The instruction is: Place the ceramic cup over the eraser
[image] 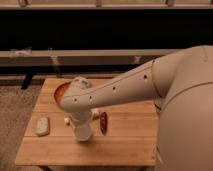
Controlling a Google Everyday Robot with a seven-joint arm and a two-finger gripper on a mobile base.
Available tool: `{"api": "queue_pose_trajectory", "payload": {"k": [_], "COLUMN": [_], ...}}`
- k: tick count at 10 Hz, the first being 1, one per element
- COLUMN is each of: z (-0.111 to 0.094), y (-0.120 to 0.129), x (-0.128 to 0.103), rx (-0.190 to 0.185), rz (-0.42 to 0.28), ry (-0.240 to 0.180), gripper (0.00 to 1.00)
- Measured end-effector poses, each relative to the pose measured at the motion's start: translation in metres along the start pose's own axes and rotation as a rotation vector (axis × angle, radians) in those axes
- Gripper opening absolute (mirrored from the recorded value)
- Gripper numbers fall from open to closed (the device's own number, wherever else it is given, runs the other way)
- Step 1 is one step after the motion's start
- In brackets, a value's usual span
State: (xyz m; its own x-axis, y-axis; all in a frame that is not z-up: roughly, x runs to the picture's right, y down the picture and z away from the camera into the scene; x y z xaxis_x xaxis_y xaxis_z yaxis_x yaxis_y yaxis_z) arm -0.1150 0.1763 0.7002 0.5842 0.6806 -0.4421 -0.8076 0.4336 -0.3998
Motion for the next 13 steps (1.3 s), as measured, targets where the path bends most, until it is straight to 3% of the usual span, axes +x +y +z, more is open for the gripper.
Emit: {"api": "queue_pose_trajectory", "payload": {"k": [2, 8, 13], "z": [0.013, 0.023, 0.013], "y": [-0.003, 0.001, -0.013], "x": [0.002, -0.008, -0.021], "rx": [-0.022, 0.007, 0.032], "rz": [0.016, 0.005, -0.028], "ry": [0.026, 0.049, 0.047], "gripper": [0.79, 0.80, 0.80]}}
